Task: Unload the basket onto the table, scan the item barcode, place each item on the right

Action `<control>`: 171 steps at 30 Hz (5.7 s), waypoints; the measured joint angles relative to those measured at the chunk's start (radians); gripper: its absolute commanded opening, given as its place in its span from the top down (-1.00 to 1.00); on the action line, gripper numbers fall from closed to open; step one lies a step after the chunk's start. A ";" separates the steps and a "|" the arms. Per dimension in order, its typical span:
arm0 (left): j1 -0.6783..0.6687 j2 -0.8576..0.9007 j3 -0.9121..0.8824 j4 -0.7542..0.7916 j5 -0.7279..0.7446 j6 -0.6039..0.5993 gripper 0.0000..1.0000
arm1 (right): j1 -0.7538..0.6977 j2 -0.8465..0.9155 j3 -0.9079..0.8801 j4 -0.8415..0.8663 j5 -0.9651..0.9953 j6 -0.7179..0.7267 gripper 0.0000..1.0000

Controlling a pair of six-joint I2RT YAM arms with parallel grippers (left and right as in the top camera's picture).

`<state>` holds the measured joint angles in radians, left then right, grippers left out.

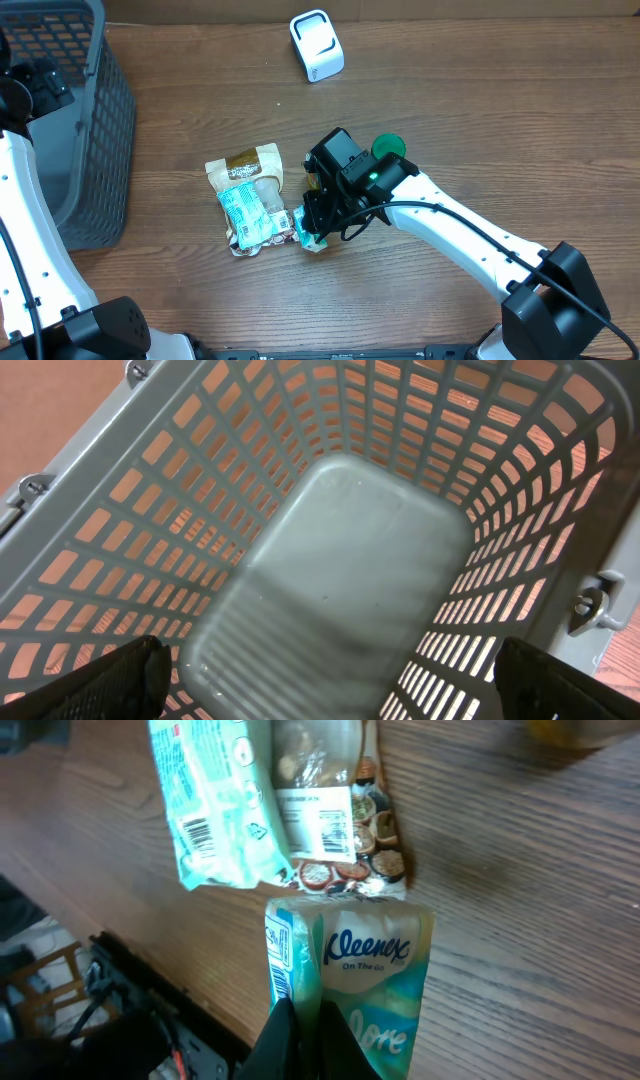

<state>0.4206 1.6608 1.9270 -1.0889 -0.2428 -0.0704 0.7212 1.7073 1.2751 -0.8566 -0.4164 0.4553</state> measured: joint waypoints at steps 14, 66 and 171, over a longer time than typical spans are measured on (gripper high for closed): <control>0.000 0.000 0.000 0.000 0.000 0.000 -0.99 | -0.270 0.000 -0.002 -0.094 -0.231 -0.170 0.93; 0.000 0.000 0.000 0.000 0.000 0.000 -0.99 | -0.285 -0.037 -0.393 0.474 -0.173 0.112 -0.19; 0.000 0.000 0.000 0.000 0.000 0.000 -0.99 | -0.035 0.067 -0.193 0.138 0.627 0.134 -0.44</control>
<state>0.4206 1.6608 1.9270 -1.0889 -0.2432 -0.0704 0.6861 1.7741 1.0817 -0.7181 0.2104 0.5892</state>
